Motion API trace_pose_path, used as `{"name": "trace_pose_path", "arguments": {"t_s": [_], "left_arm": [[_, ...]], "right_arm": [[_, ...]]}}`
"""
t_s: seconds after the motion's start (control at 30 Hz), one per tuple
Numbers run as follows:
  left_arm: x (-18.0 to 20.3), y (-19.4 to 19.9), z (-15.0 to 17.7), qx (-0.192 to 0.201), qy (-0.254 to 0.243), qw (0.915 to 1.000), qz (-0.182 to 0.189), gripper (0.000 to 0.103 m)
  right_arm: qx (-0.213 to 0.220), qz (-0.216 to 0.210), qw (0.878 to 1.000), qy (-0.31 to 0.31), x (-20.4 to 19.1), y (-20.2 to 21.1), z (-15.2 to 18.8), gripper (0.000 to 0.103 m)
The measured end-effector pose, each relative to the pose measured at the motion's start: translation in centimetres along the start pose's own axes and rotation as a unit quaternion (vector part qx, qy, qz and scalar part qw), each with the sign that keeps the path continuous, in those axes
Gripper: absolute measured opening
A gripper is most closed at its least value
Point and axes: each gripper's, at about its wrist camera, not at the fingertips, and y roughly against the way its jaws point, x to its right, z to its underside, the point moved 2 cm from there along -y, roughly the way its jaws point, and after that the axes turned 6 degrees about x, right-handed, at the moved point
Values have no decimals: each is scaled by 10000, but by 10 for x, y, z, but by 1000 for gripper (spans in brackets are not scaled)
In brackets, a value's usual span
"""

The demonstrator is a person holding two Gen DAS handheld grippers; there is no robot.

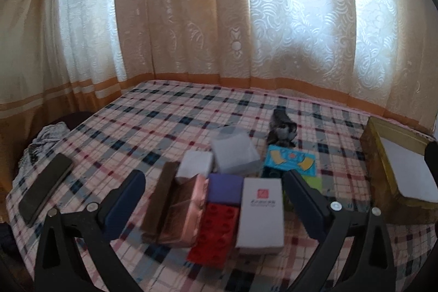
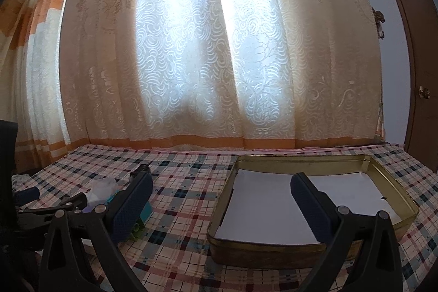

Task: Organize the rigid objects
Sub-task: 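Move both grippers toward the cluster of boxes and blocks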

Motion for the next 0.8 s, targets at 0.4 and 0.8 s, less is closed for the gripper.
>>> {"name": "trace_pose_path", "arguments": {"t_s": [0.4, 0.8], "left_arm": [[-36, 10, 14, -285, -255, 9977, -557, 102], [-83, 24, 40, -739, -515, 9930, -764, 102]], "right_arm": [[-245, -356, 9991, 1, -7, -4, 4, 84], [-988, -1606, 9820, 68, -41, -10, 15, 84]]}}
